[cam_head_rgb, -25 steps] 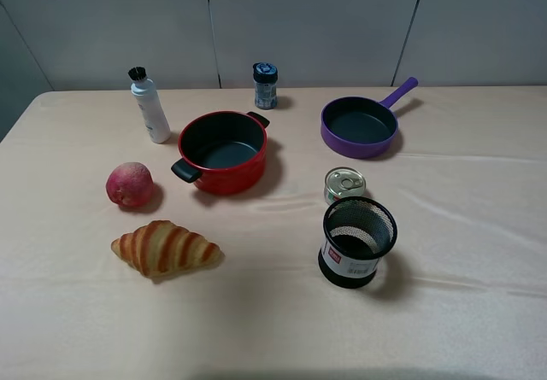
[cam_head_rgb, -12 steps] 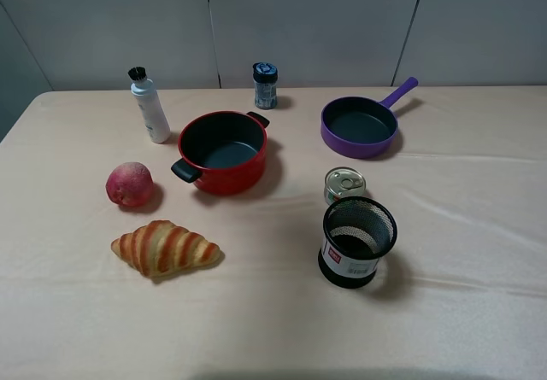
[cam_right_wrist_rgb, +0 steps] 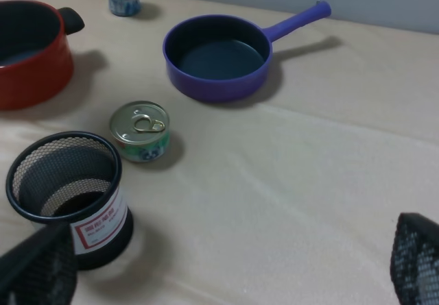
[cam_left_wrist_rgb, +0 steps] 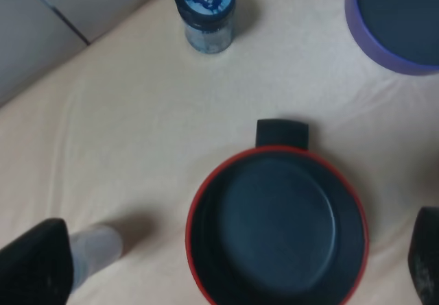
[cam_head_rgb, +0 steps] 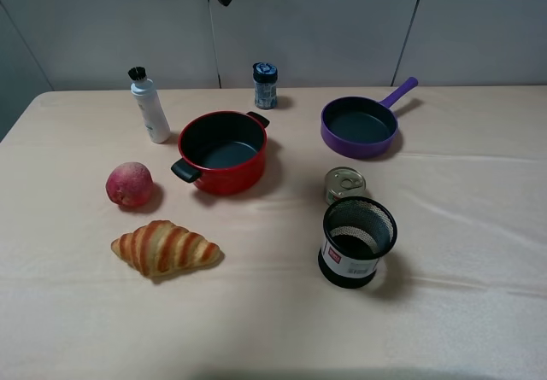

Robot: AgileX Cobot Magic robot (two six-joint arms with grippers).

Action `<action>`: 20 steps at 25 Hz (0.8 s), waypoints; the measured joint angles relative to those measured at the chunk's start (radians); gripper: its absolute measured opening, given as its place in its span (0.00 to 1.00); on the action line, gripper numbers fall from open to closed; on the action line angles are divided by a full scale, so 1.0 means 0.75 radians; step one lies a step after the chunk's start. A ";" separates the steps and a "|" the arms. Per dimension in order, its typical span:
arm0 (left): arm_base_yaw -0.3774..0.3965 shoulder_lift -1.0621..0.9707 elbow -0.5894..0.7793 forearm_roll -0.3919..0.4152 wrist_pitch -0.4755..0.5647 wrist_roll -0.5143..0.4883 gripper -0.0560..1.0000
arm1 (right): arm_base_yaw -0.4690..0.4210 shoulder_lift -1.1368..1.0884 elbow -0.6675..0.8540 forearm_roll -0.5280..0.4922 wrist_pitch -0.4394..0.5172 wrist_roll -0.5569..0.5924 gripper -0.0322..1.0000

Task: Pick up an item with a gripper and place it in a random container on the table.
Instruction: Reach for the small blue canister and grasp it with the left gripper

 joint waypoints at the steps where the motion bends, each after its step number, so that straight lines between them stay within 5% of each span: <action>1: 0.000 0.029 -0.024 0.000 0.003 0.000 0.99 | 0.000 0.000 0.000 0.000 0.000 0.000 0.70; 8: 0.000 0.209 -0.154 0.000 -0.031 0.000 0.99 | 0.000 0.000 0.000 0.000 0.000 0.000 0.70; 20: 0.000 0.382 -0.173 -0.007 -0.284 0.000 0.99 | 0.000 0.000 0.000 0.000 0.000 0.000 0.70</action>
